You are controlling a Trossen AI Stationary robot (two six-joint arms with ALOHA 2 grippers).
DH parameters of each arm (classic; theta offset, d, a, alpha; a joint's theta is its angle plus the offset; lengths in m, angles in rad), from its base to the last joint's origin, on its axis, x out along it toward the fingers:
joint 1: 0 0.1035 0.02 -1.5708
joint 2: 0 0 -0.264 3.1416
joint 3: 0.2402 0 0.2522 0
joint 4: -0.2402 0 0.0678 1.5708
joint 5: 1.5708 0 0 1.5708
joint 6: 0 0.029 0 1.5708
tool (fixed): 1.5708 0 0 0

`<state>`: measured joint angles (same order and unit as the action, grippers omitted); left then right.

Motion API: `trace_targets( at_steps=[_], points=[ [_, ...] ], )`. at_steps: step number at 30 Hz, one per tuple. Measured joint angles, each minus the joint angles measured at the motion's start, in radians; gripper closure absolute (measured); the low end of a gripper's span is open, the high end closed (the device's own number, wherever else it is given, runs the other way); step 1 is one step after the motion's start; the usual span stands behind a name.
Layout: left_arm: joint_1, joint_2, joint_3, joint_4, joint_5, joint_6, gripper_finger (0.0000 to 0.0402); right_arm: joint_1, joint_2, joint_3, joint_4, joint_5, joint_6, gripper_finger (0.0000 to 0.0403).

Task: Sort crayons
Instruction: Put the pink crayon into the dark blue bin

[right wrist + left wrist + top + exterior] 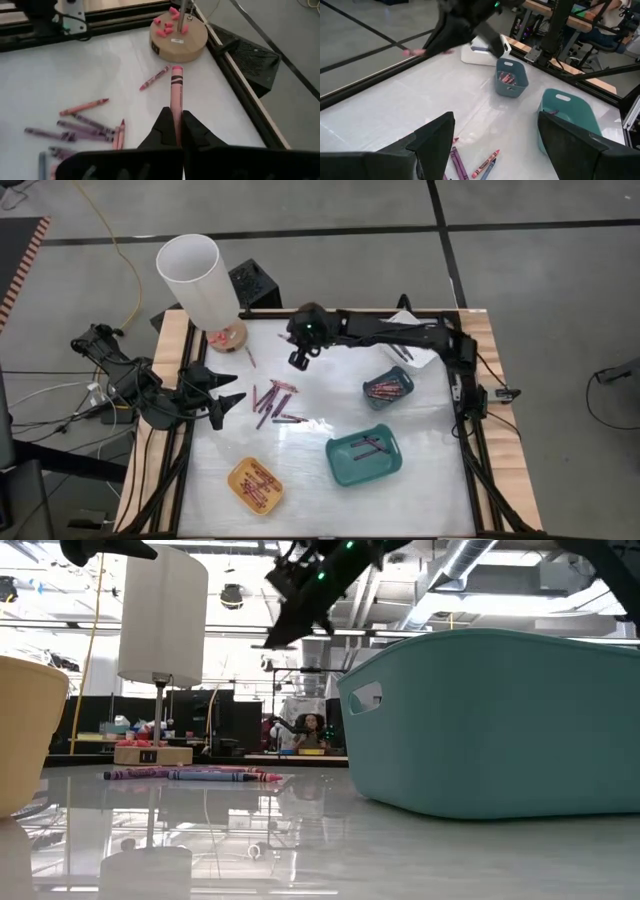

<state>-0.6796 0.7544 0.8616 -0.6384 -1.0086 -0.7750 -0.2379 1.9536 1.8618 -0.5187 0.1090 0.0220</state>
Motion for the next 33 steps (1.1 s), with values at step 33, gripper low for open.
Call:
trace_targets(
  at_steps=[33],
  points=[
    [0.000, 0.000, 0.000, 0.000, 0.003, -0.008, 0.0126, 0.036, -0.562, -0.238, -0.670, 0.371, 0.252, 0.0401]
  ],
)
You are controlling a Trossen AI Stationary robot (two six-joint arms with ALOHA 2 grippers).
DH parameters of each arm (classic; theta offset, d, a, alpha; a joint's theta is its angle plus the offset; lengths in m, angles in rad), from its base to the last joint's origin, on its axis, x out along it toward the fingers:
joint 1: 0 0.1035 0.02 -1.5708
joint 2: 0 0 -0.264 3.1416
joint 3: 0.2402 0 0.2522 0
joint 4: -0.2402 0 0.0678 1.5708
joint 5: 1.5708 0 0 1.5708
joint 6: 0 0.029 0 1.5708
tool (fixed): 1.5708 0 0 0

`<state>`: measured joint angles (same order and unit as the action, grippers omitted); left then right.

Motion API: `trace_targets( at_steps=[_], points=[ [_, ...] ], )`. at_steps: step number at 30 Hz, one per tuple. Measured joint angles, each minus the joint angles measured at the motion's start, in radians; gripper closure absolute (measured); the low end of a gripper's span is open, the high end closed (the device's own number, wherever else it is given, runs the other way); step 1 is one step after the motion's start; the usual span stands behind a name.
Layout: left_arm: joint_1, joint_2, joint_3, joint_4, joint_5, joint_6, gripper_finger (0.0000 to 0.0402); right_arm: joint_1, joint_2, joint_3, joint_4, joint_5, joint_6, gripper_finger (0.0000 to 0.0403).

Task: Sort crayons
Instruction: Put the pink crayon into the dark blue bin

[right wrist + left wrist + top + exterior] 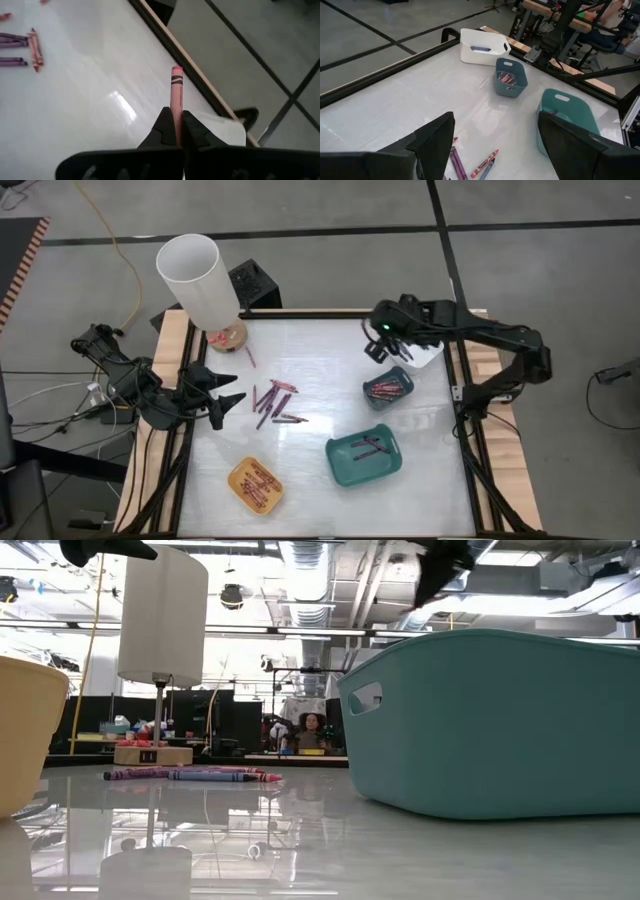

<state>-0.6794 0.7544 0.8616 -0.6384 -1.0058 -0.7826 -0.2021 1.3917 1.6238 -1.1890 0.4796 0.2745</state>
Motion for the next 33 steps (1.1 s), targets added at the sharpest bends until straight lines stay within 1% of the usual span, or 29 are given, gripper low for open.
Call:
trace_targets(
  at_steps=[5, 11, 17, 23, 26, 30, 33],
  points=[
    [0.000, 0.000, 0.000, 0.000, 0.000, 0.000, 0.0126, 0.029, -0.119, -0.177, 0.041, 0.021, 0.093, 0.0401],
    [0.000, 0.000, 0.000, 0.000, -0.004, 0.003, 0.0126, 0.085, -0.227, -0.390, 0.152, 0.021, 0.145, 0.0401],
    [0.000, 0.000, 0.000, -0.001, -0.005, 0.003, 0.0126, 0.160, -0.266, -0.583, 0.249, 0.019, 0.147, 0.0401],
    [0.000, 0.000, 0.000, -0.002, -0.006, 0.003, 0.0126, 0.232, -0.267, -0.715, 0.339, 0.015, 0.144, 0.0401],
    [0.000, 0.000, 0.000, -0.004, -0.014, 0.003, 0.0126, 0.264, -0.267, -0.782, 0.409, 0.002, 0.100, 0.0401],
    [0.000, 0.000, 0.000, -0.004, -0.029, 0.007, 0.0126, 0.292, -0.267, -0.878, 0.527, -0.069, -0.037, 0.0401],
    [0.000, 0.000, 0.000, -0.004, -0.029, 0.011, 0.0126, 0.293, -0.267, -0.938, 0.592, -0.101, -0.078, 0.0401]
  ],
)
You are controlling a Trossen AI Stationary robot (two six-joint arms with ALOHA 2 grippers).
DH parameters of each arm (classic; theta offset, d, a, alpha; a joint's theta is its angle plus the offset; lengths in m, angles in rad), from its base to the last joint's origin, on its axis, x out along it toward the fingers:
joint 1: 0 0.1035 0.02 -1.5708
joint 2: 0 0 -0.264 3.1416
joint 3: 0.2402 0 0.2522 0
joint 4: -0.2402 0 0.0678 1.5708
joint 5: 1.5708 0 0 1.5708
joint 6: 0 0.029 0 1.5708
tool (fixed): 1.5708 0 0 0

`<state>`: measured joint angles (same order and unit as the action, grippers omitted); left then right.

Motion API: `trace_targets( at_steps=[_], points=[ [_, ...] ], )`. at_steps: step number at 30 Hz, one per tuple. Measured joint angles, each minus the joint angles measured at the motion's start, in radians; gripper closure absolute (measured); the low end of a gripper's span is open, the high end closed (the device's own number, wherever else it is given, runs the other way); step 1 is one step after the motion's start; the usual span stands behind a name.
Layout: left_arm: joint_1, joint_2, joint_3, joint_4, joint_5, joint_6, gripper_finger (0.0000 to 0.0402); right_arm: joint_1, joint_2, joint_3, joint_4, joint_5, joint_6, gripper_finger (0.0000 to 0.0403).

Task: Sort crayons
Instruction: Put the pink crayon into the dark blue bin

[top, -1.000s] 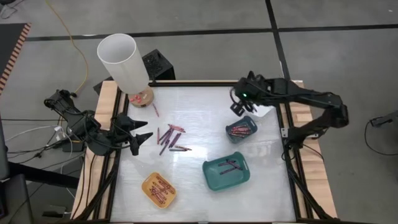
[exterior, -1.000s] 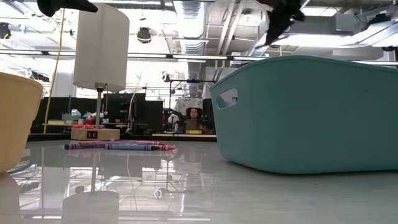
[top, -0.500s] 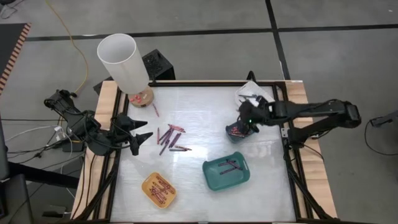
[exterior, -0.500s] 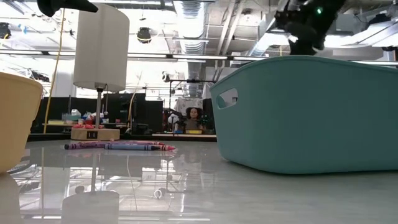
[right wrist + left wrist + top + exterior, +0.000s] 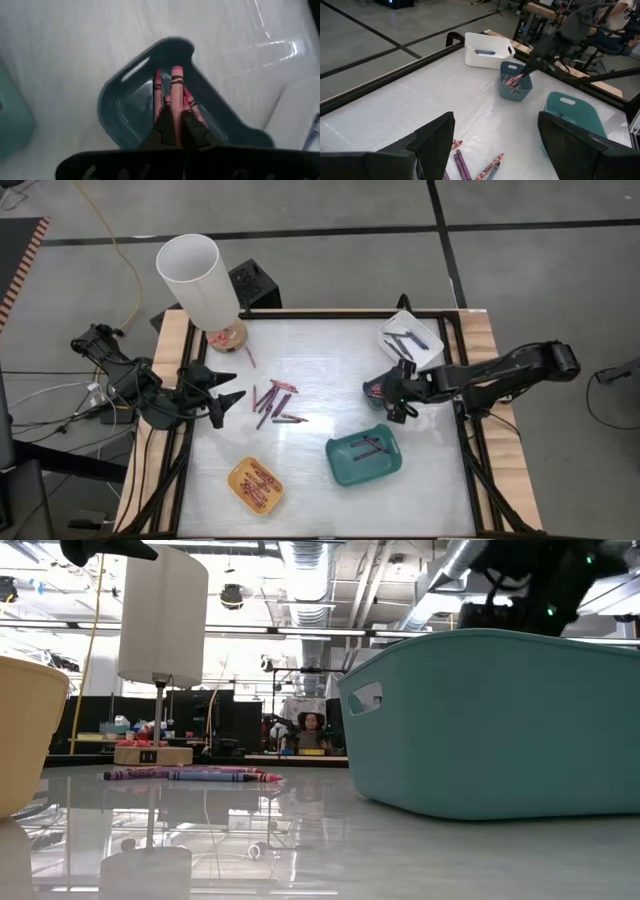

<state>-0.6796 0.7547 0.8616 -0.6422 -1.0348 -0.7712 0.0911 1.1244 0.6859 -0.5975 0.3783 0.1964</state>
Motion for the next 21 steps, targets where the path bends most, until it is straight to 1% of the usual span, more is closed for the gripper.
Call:
trace_targets(
  at_steps=[11, 17, 21],
  points=[
    [0.000, 0.000, 0.000, 0.000, -0.001, 0.000, 0.0126, -0.060, 0.000, -0.154, 0.167, -0.022, -0.023, 0.0401],
    [0.000, 0.000, 0.000, 0.000, -0.002, 0.000, 0.0126, -0.115, 0.000, -0.196, 0.221, -0.096, -0.037, 0.0401],
    [0.000, 0.000, 0.000, 0.000, -0.011, -0.001, 0.0126, -0.143, 0.001, -0.200, 0.249, -0.117, -0.040, 0.0393]
  ],
)
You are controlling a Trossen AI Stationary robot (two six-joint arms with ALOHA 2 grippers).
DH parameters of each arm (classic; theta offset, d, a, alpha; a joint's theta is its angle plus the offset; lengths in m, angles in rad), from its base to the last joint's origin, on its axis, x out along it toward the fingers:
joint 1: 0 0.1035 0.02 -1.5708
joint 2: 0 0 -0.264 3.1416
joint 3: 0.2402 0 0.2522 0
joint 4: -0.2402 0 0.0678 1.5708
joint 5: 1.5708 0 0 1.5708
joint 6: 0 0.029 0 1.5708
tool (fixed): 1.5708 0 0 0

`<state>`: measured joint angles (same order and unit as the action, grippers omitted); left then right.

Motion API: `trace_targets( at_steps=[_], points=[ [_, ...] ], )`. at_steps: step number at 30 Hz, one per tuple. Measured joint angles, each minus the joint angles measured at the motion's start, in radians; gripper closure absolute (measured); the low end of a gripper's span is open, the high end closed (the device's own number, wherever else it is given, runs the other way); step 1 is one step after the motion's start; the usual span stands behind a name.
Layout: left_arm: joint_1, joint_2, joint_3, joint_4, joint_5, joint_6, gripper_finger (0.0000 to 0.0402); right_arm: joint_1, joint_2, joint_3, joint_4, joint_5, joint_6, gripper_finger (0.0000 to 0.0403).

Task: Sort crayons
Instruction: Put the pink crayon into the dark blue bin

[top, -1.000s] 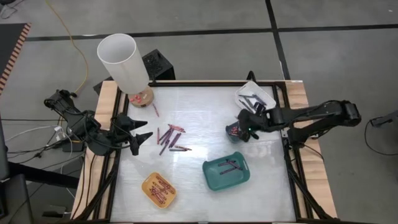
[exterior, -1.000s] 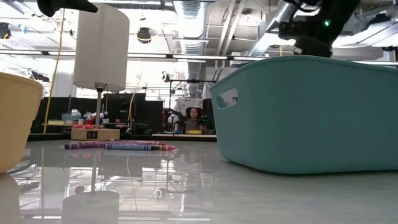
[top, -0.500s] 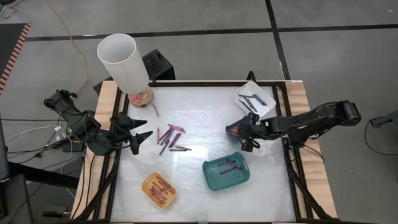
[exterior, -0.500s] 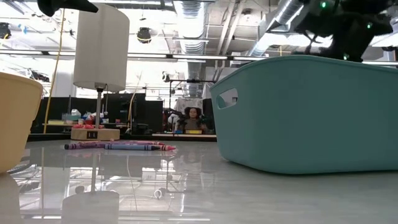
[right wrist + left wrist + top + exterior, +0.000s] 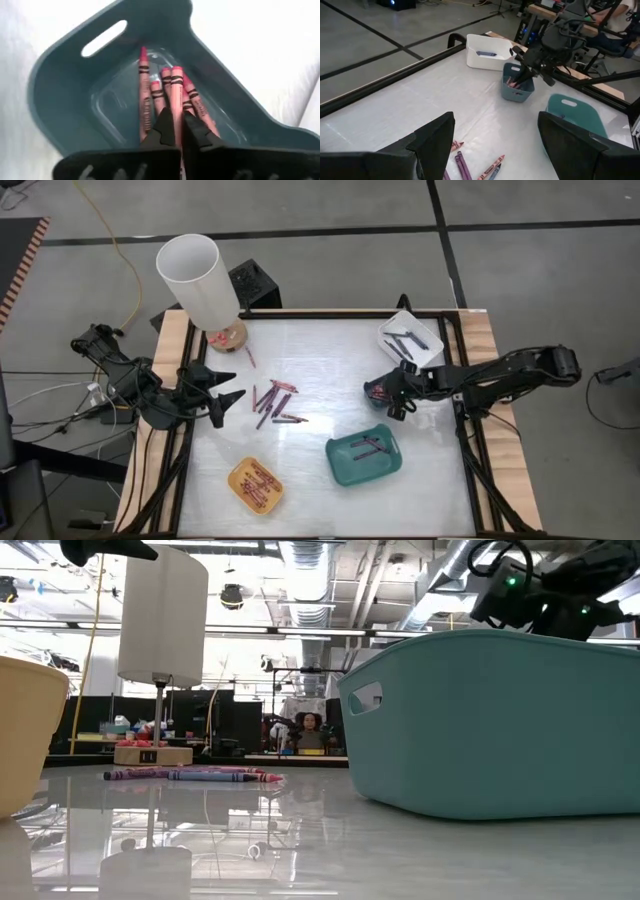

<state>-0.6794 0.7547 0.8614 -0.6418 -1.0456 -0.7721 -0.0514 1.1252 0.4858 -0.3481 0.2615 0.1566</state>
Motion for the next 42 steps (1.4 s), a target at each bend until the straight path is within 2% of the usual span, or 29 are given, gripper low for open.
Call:
trace_targets(
  at_steps=[10, 18, 26, 32, 37, 42],
  points=[
    [0.000, 0.000, 0.000, 0.000, -0.014, -0.001, 0.0126, -0.037, 0.000, 0.000, -0.004, -0.032, 0.000, 0.0338],
    [0.000, 0.000, 0.000, 0.000, -0.014, 0.000, 0.0126, -0.037, 0.000, 0.048, -0.014, -0.032, -0.026, 0.0326],
    [0.000, 0.000, 0.000, 0.000, -0.014, 0.000, 0.0126, -0.037, 0.000, 0.271, -0.035, -0.029, -0.102, 0.0325],
    [0.000, 0.000, 0.000, -0.001, -0.013, 0.000, 0.0126, -0.037, 0.032, 0.450, 0.076, 0.025, -0.116, 0.0325],
    [0.000, 0.000, 0.000, 0.000, -0.013, 0.001, 0.0126, -0.040, 0.141, 0.574, 0.173, 0.090, -0.212, 0.0325],
    [0.000, 0.000, 0.000, 0.002, -0.011, 0.001, 0.0126, -0.064, 0.323, 0.689, 0.298, 0.107, -0.240, 0.0325]
  ],
)
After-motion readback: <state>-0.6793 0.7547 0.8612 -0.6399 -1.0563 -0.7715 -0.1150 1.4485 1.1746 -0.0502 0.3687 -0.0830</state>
